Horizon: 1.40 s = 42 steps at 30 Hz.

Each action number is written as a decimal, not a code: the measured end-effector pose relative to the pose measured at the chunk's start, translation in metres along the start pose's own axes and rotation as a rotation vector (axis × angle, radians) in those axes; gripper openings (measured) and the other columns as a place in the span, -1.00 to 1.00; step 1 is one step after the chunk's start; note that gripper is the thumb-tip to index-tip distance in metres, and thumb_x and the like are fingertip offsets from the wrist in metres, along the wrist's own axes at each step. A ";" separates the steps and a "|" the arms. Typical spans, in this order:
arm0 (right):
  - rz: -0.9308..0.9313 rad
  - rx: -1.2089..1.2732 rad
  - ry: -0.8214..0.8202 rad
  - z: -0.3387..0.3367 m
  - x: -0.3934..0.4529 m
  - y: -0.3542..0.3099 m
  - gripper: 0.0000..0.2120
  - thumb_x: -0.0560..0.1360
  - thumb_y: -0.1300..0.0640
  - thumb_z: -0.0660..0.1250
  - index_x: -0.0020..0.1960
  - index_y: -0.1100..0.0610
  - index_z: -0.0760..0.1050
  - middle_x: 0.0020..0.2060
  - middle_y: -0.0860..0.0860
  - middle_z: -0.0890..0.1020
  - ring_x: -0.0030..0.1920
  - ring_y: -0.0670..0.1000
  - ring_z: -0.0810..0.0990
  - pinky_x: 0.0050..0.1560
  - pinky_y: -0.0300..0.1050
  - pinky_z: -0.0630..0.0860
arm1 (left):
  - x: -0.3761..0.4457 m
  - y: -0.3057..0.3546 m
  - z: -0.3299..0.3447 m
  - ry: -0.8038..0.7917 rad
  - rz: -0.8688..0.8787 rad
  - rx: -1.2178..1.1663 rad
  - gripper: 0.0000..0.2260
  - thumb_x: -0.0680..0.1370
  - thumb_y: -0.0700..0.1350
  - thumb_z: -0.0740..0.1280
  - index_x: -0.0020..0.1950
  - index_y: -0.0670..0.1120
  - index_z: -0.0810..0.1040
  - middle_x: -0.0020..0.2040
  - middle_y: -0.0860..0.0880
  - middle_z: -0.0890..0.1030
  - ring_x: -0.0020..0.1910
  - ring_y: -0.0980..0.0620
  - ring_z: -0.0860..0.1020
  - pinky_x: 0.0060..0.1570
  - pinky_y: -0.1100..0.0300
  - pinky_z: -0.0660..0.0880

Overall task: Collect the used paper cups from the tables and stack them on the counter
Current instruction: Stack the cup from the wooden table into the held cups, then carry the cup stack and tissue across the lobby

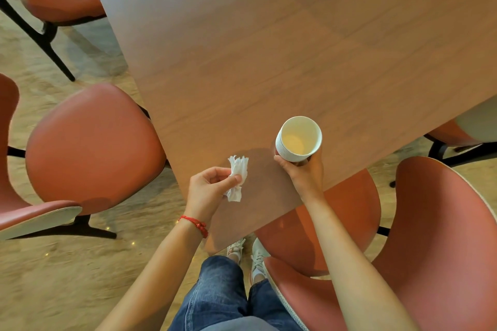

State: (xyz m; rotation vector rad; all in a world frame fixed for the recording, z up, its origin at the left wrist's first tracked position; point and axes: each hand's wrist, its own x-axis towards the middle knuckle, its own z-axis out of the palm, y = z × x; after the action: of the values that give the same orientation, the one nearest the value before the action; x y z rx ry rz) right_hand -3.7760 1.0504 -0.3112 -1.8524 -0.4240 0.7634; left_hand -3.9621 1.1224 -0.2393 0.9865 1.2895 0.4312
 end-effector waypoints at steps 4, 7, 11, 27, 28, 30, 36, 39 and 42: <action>-0.019 0.002 0.021 0.002 -0.002 -0.008 -0.30 0.22 0.13 0.60 0.27 0.04 0.36 0.09 -0.06 0.59 0.12 -0.09 0.57 0.10 -0.19 0.50 | 0.003 0.001 -0.003 -0.021 0.003 -0.005 -0.91 0.37 -0.24 0.48 -0.28 -0.07 0.62 -0.39 0.05 0.66 -0.38 0.15 0.59 -0.36 0.29 0.51; -0.032 0.062 -0.021 0.001 -0.007 -0.018 -0.32 0.25 0.24 0.57 0.28 0.11 0.35 0.07 -0.10 0.58 0.07 -0.21 0.58 0.01 -0.34 0.50 | 0.005 0.004 -0.005 -0.029 0.013 -0.015 -0.89 0.37 -0.25 0.48 -0.29 -0.07 0.62 -0.40 0.05 0.65 -0.40 0.16 0.58 -0.37 0.29 0.50; -0.047 0.103 -0.061 0.002 -0.022 -0.031 -0.35 0.27 0.34 0.54 0.29 0.25 0.35 0.07 -0.01 0.58 0.01 -0.28 0.58 -0.03 -0.41 0.49 | 0.004 0.009 -0.013 -0.031 0.022 -0.037 -0.91 0.36 -0.25 0.48 -0.28 -0.08 0.63 -0.38 0.03 0.66 -0.37 0.10 0.59 -0.33 0.24 0.50; -0.133 0.133 -0.299 -0.015 -0.102 -0.049 -0.42 0.31 0.38 0.49 0.28 0.29 0.39 0.11 0.16 0.60 0.10 0.00 0.60 0.05 -0.27 0.54 | -0.069 -0.018 -0.043 0.146 0.097 -0.149 -0.94 0.38 -0.24 0.46 -0.19 -0.13 0.63 -0.33 0.01 0.67 -0.27 0.03 0.61 -0.13 0.05 0.54; -0.134 0.128 -0.331 -0.018 -0.109 -0.048 -0.43 0.31 0.38 0.49 0.28 0.31 0.39 0.12 0.18 0.59 0.10 0.02 0.60 0.05 -0.26 0.54 | -0.079 -0.025 -0.043 0.167 0.101 -0.157 -0.94 0.38 -0.24 0.46 -0.19 -0.12 0.63 -0.33 0.02 0.67 -0.28 0.04 0.61 -0.13 0.06 0.54; -0.134 0.109 -0.397 -0.022 -0.124 -0.043 -0.44 0.32 0.39 0.48 0.27 0.32 0.39 0.12 0.18 0.59 0.10 0.04 0.59 0.05 -0.25 0.55 | -0.100 -0.039 -0.044 0.214 0.103 -0.185 -0.94 0.39 -0.23 0.46 -0.18 -0.12 0.63 -0.30 -0.01 0.68 -0.26 0.04 0.62 -0.12 0.06 0.55; -0.143 0.081 -0.644 -0.020 -0.172 -0.028 -0.52 0.32 0.45 0.44 0.15 0.12 0.43 -0.11 -0.13 0.68 -0.08 -0.19 0.65 -0.17 -0.32 0.56 | -0.169 -0.087 -0.063 0.410 0.083 -0.314 -0.92 0.39 -0.24 0.45 -0.16 -0.13 0.61 -0.20 -0.12 0.66 -0.14 -0.12 0.61 -0.02 -0.06 0.53; -0.178 0.007 -0.770 -0.004 -0.198 -0.025 -0.49 0.30 0.38 0.49 0.11 -0.02 0.43 -0.06 -0.13 0.67 -0.01 -0.18 0.63 -0.12 -0.31 0.56 | -0.204 -0.110 -0.083 0.524 0.092 -0.389 -0.89 0.38 -0.23 0.46 -0.13 -0.14 0.61 -0.17 -0.16 0.66 -0.09 -0.18 0.61 -0.02 -0.08 0.52; -0.227 -0.072 -0.912 0.019 -0.227 -0.027 -0.43 0.27 0.24 0.55 0.16 -0.10 0.41 0.08 -0.11 0.61 0.13 -0.08 0.57 0.10 -0.13 0.53 | -0.237 -0.134 -0.106 0.640 0.097 -0.471 -0.84 0.36 -0.22 0.47 -0.09 -0.16 0.60 -0.14 -0.16 0.66 -0.09 -0.17 0.62 -0.01 -0.08 0.52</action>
State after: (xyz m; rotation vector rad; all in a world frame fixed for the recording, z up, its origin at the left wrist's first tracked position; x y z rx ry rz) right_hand -3.9540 0.9364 -0.2215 -1.3882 -1.2222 1.4215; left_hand -4.1587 0.9094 -0.2014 0.5187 1.6006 1.1342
